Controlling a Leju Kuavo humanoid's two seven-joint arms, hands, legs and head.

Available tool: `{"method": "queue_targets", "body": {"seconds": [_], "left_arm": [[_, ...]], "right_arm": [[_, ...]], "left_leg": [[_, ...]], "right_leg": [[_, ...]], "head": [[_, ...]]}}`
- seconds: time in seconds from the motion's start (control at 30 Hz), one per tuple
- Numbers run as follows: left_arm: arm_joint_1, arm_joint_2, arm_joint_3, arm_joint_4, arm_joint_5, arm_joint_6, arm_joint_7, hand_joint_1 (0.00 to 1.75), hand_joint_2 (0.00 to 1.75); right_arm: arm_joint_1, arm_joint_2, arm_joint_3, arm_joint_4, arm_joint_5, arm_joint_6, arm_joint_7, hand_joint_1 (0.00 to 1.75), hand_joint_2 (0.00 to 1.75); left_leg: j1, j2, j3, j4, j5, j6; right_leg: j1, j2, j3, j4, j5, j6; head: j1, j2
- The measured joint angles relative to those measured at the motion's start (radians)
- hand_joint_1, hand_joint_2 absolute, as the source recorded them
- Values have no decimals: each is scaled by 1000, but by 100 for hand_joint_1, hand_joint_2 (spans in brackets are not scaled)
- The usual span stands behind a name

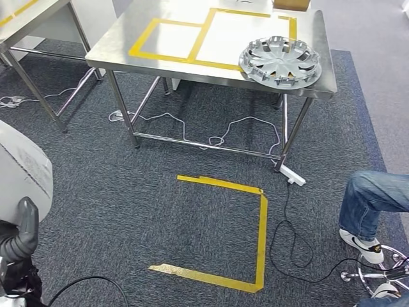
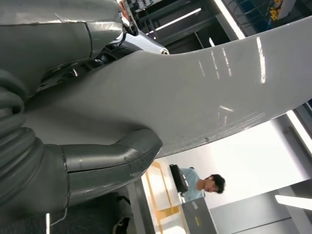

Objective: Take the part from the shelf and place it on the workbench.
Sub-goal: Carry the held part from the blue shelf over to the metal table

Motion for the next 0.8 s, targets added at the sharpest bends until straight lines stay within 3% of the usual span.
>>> {"method": "queue_targets", "body": {"seconds": [0.07,0.17,0.23,0.27,0.33,0.4,0.43,0.47,0.53,0.6,0.7,0.77,0.8], "left_arm": [[0,2,0,0,3,1,0,175,175],[4,8,1,0,8,4,-3,175,175],[9,10,2,0,13,5,-9,175,175],[12,12,2,0,16,5,-11,175,175],[22,14,5,0,19,5,-14,175,175],[34,16,7,0,23,3,-15,175,175],[39,17,9,-1,25,2,-15,175,175],[43,18,12,-1,28,0,-16,175,175],[49,19,19,-5,33,-3,-19,175,175],[54,20,26,-10,38,-7,-22,175,175],[68,21,34,-19,44,-16,-29,175,175],[74,20,38,-26,48,-24,-33,175,175],[77,20,41,-29,49,-29,-34,175,175]], "right_arm": [[-3,0,1,0,5,3,0,0,0],[-3,1,6,0,11,6,-1,0,0],[-2,1,8,0,14,6,0,0,0],[-2,2,9,0,16,7,0,0,0],[-2,2,13,0,19,7,0,0,0],[-1,2,17,0,23,9,0,0,0],[0,2,20,0,26,11,0,0,0],[0,2,21,0,28,13,0,0,0],[-1,5,24,0,30,15,1,0,0],[-3,7,24,0,32,16,0,0,0],[-3,9,25,0,33,16,0,0,0],[-3,10,27,0,34,15,0,0,0],[-2,10,28,0,35,15,0,0,0]], "left_leg": [[-4,0,-2,4,-1,-10],[-5,0,-6,6,1,-28],[-2,-1,-17,35,-23,-39],[-1,-2,-31,72,-50,-44],[0,-3,-83,200,-118,-52],[0,-3,-116,286,-143,-53],[0,-3,-108,275,-127,-52],[0,-3,-83,225,-95,-50],[-1,-6,-15,86,-34,-41],[-4,-9,17,10,-16,-33],[-4,-9,15,-1,-13,-19],[2,-7,15,-9,-6,-7],[3,-6,14,-10,-4,-3]], "right_leg": [[2,-5,55,-106,28,-7],[3,-3,66,-124,30,-23],[1,-4,66,-127,34,-36],[-1,-4,66,-129,36,-42],[0,-4,64,-129,37,-48],[1,-3,63,-129,38,-50],[2,-3,63,-128,38,-50],[2,-2,64,-128,38,-50],[4,-1,66,-127,37,-47],[7,-1,61,-124,38,-38],[7,-1,54,-123,38,-22],[6,-1,31,-77,4,-12],[4,-1,6,-23,-27,-7]], "head": [[-1,0],[-2,0],[-3,0],[-4,0],[-6,0],[-5,0],[-5,0],[-5,0],[-5,0],[-5,0],[-4,0],[1,0],[3,0]]}}
